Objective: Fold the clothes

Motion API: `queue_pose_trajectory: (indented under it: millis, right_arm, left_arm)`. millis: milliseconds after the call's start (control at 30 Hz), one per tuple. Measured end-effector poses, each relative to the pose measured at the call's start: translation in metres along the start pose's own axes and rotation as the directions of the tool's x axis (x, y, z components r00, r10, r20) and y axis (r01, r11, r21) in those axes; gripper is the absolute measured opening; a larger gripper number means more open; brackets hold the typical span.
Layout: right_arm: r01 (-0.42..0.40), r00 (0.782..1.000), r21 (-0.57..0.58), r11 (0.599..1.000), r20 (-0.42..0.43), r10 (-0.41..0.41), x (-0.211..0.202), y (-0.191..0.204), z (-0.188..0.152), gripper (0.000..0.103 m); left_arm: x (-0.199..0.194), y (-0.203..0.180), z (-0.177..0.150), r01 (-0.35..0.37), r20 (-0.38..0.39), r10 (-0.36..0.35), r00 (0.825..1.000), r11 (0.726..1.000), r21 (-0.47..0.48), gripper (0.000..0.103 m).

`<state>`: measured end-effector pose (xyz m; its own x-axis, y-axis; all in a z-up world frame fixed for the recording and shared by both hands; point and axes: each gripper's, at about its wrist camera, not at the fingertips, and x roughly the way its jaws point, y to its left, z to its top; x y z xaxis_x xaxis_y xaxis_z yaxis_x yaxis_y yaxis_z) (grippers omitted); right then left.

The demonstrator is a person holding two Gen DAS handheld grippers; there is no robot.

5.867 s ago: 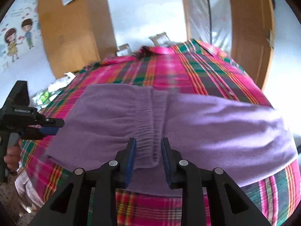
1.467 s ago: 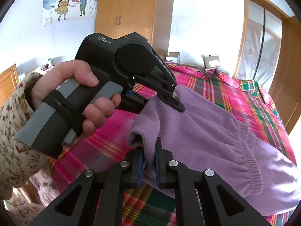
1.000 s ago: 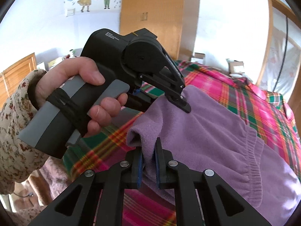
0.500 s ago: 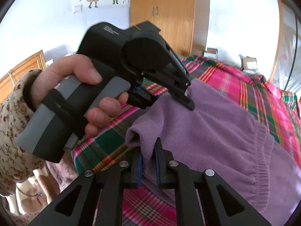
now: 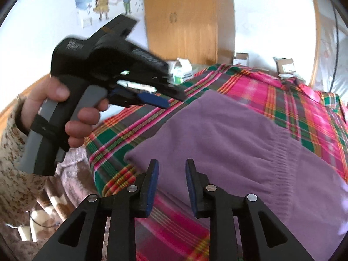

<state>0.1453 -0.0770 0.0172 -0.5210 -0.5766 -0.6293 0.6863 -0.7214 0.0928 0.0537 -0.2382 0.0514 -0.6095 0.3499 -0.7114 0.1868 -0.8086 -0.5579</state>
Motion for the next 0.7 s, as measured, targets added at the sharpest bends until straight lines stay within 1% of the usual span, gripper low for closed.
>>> queue_pose_trajectory:
  millis: [67,100,167,200,267,333,433,567,633,700]
  right_arm:
    - [-0.004,1.0,0.023,1.0,0.027,0.003,-0.019,-0.007,-0.006,0.026]
    - [0.02,0.999,0.047,0.999,0.035,-0.021,-0.028,-0.018,-0.011,0.026]
    - [0.078,0.996,0.102,0.992,0.045,-0.083,-0.044,-0.038,-0.019,0.026]
    - [0.12,0.991,0.135,0.984,0.04,-0.127,-0.048,-0.051,-0.023,0.026]
    - [0.211,0.975,0.2,0.957,0.021,-0.219,-0.055,-0.078,-0.031,0.026]
    - [0.286,0.956,0.26,0.922,-0.005,-0.295,-0.063,-0.102,-0.039,0.026]
    - [0.348,0.934,0.347,0.871,-0.053,-0.352,-0.072,-0.133,-0.053,0.026]
    - [0.424,0.904,0.36,0.831,-0.115,-0.412,-0.069,-0.149,-0.06,0.026]
    - [0.442,0.896,0.359,0.822,-0.13,-0.425,-0.069,-0.155,-0.064,0.026]
    - [0.459,0.888,0.36,0.812,-0.147,-0.436,-0.071,-0.16,-0.07,0.026]
  left_arm:
    - [-0.007,-0.014,-0.006,-0.012,0.037,0.01,0.999,0.999,0.041,0.032]
    - [-0.007,-0.023,-0.009,-0.004,0.034,0.001,0.999,0.998,0.065,0.032]
    - [-0.005,-0.04,-0.015,0.022,0.019,-0.024,1.0,0.995,0.102,0.032]
    - [-0.001,-0.049,-0.018,0.033,0.008,-0.034,0.999,0.992,0.124,0.032]
    - [0.006,-0.066,-0.025,0.055,-0.015,-0.054,0.998,0.984,0.17,0.032]
    - [0.021,-0.087,-0.033,0.067,-0.054,-0.057,0.997,0.971,0.229,0.032]
    - [0.044,-0.118,-0.047,0.13,-0.137,-0.093,0.986,0.949,0.288,0.032]
    - [0.076,-0.151,-0.067,0.19,-0.249,-0.112,0.962,0.929,0.317,0.032]
    - [0.09,-0.166,-0.077,0.219,-0.298,-0.115,0.948,0.914,0.342,0.032]
    - [0.102,-0.178,-0.085,0.213,-0.314,-0.093,0.945,0.902,0.375,0.032]
